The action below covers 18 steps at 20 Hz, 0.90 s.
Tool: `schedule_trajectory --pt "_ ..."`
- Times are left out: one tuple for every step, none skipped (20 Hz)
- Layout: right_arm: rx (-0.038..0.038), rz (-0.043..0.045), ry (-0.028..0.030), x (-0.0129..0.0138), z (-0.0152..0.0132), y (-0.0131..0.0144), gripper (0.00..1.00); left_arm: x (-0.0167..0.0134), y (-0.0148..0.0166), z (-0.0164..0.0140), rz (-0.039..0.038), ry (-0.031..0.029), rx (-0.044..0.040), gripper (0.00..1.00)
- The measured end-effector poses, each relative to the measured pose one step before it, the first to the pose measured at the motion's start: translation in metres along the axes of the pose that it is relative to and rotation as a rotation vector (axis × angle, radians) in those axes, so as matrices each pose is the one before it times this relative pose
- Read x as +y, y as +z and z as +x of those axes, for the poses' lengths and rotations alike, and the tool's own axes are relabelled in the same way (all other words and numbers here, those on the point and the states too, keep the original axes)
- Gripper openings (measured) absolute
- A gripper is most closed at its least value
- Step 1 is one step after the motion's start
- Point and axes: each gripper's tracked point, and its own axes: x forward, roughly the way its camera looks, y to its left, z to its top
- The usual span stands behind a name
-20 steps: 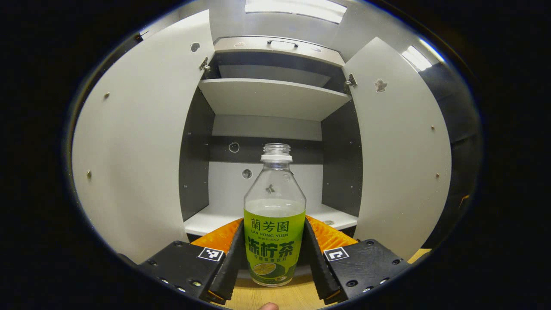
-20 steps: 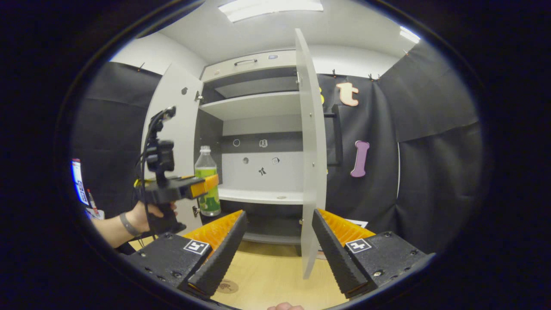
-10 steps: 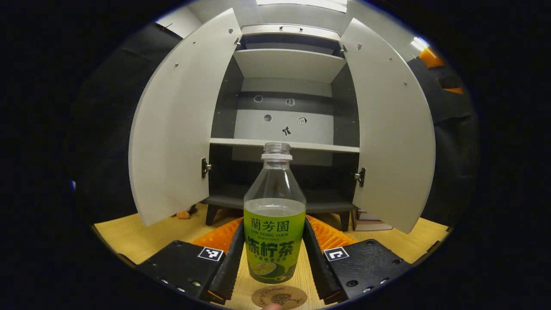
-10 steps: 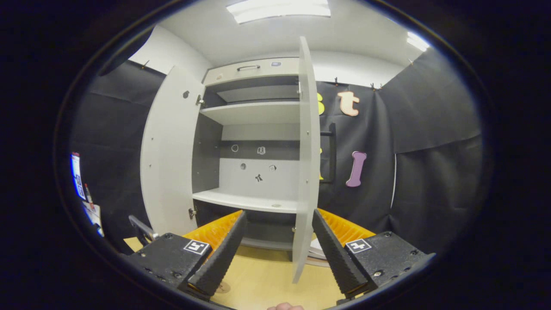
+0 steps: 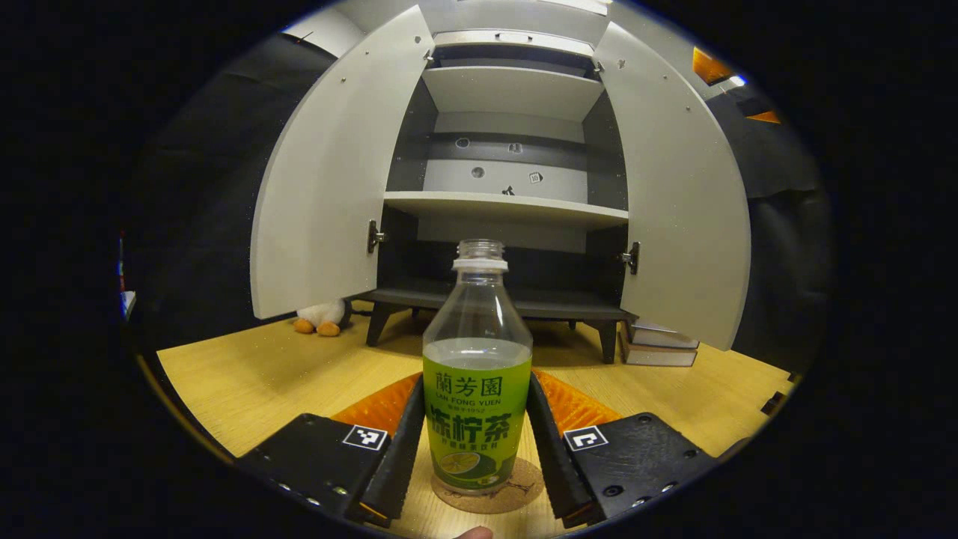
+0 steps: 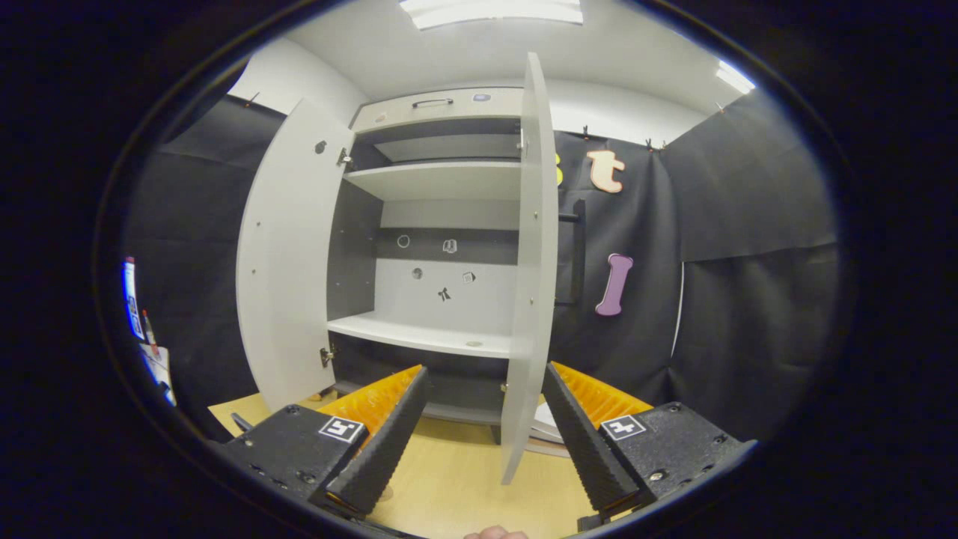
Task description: Grasp the bottle in the cabinet with the left hand and place it on the coaster, then close the right door with the right hand and the left door with the left hand.
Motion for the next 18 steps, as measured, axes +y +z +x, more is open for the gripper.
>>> schedule_trajectory --pt "-0.00023 -0.00119 0.00036 0.00107 0.00037 -0.00026 1.00 0.00044 -0.00064 0.00105 0.00843 -0.00363 -0.00662 0.70" --pt "0.00170 -0.00174 0.00097 0.00063 0.00067 -0.00072 1.00 -0.00108 0.00254 0.00036 0.00054 -0.00742 -0.01000 0.72" --pt "0.00073 0.00117 0.00219 0.00128 0.00101 0.00020 1.00 0.00015 -0.00317 -0.00149 0.00227 -0.00223 0.00821 0.72" --pt "-0.00013 0.00289 0.00276 0.00076 0.00044 -0.00103 1.00 -0.00047 -0.00098 0.00019 0.00351 -0.00560 0.00347 0.73" --pt "0.00122 0.00406 0.00328 0.00103 0.00088 0.00011 1.00 -0.00093 -0.00090 -0.00160 0.00358 -0.00647 0.00664 0.75" --pt "0.00143 0.00321 0.00021 0.00046 0.00069 -0.00116 1.00 -0.00193 -0.00084 -0.00065 0.00266 -0.01409 0.00675 0.75" --pt "0.00165 0.00185 0.00107 0.00011 0.00093 -0.00015 0.97 -0.00073 -0.00192 -0.00175 -0.00216 -0.00959 0.01044 0.76" --pt "0.00251 0.00161 0.00071 0.00055 0.00086 -0.00174 1.00 -0.00056 -0.00067 -0.00030 -0.00655 -0.00942 0.00879 0.76" --pt "0.00073 0.00233 0.00144 0.00019 -0.00015 -0.00038 1.00 -0.00005 0.00129 -0.00137 -0.00372 -0.00332 -0.00024 0.82" --pt "-0.00132 0.00189 0.00065 0.00034 0.00061 -0.00059 1.00 0.00102 0.00199 -0.00175 0.00522 -0.00591 0.00253 0.89" --pt "0.00030 -0.00031 -0.00048 0.00007 0.00039 -0.00071 1.00 -0.00106 0.00261 -0.00105 0.00362 -0.01087 0.00294 0.96" --pt "-0.00198 0.00409 -0.00152 -0.00029 -0.00056 -0.00045 1.00 -0.00058 0.00348 -0.00263 0.00015 -0.00913 0.00236 0.96" --pt "-0.00075 0.00855 0.00111 0.00026 -0.00064 -0.00094 1.00 0.00071 0.00647 -0.00394 -0.00032 -0.00410 -0.00494 0.95" --pt "0.00079 0.01104 0.00111 -0.00053 -0.00067 -0.00217 1.00 0.00035 0.00932 -0.00429 -0.00217 -0.00533 -0.01144 0.95" --pt "0.00048 0.01142 -0.00097 -0.00079 -0.00032 -0.00133 1.00 -0.00297 0.01078 -0.00341 -0.00701 -0.01972 -0.01299 0.95" --pt "-0.00003 0.01148 -0.00014 -0.00085 -0.00009 -0.00247 1.00 -0.00435 0.01248 -0.00395 -0.00724 -0.01964 -0.01293 0.95" --pt "-0.00111 0.00738 -0.00221 -0.00058 0.00026 -0.00208 1.00 -0.00227 0.01479 -0.00384 -0.00498 -0.01120 -0.01918 0.95" --pt "-0.00020 0.00329 -0.00317 -0.00195 0.00015 -0.00230 1.00 -0.00185 0.01667 -0.00186 -0.00682 -0.00946 -0.01810 0.95"
